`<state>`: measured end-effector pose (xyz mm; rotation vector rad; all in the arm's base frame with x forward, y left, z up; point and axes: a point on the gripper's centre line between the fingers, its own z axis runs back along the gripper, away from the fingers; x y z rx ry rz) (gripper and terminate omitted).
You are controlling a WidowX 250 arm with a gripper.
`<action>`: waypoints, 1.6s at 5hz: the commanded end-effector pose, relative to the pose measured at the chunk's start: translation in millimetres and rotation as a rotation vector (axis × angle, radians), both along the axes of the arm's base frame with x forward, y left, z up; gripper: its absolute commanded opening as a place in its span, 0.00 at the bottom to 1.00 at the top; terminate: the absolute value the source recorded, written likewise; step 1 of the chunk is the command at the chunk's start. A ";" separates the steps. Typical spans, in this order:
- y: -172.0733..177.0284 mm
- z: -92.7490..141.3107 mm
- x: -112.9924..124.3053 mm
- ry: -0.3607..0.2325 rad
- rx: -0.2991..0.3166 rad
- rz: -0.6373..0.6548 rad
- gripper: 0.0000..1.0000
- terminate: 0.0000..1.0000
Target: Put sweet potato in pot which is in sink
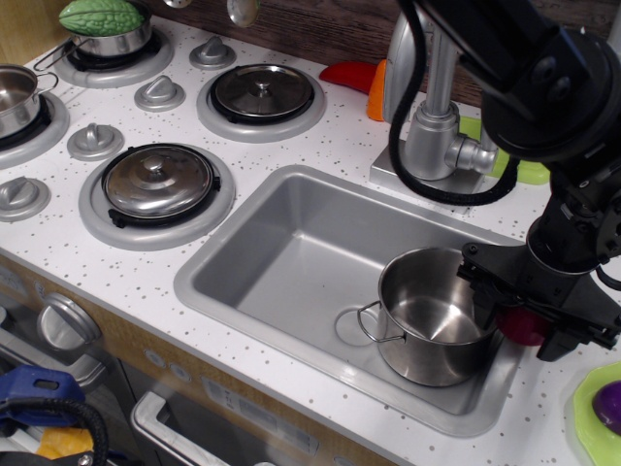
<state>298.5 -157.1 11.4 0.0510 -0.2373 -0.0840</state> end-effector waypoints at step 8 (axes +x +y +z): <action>50.8 39.1 6.3 -0.049 0.046 -0.166 1.00 1.00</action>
